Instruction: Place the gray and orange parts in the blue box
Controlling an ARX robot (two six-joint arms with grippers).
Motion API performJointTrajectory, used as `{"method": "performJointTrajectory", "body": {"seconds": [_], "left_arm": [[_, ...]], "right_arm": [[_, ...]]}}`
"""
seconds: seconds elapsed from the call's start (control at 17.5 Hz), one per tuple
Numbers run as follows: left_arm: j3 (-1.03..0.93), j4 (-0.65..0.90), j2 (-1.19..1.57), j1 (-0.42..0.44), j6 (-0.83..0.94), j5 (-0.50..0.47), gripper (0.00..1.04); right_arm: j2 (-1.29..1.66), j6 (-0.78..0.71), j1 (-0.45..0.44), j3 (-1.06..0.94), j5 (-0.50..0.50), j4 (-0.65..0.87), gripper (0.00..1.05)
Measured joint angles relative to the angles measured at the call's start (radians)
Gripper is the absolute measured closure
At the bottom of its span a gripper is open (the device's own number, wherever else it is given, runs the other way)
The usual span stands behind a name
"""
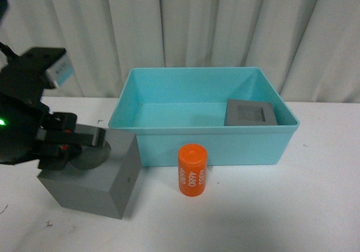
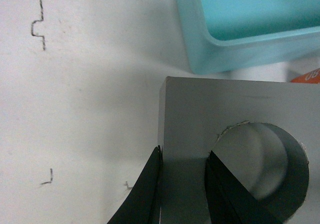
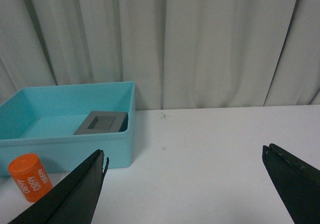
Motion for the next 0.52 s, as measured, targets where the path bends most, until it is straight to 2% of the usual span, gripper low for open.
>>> {"method": "performJointTrajectory", "body": {"seconds": [0.23,0.34,0.52], "left_arm": [[0.103,-0.127,-0.133,-0.008,0.020,0.039,0.86],[0.236,-0.175,-0.119,-0.053,0.019,0.013,0.86],[0.481,-0.241,0.025,-0.175,0.017,-0.039,0.86]], "right_arm": [[0.000,0.000,0.000,0.000,0.000,0.000,0.06],[0.000,0.000,0.000,0.000,0.000,0.000,0.06],[0.000,0.000,0.000,0.000,0.000,0.000,0.06]]}}
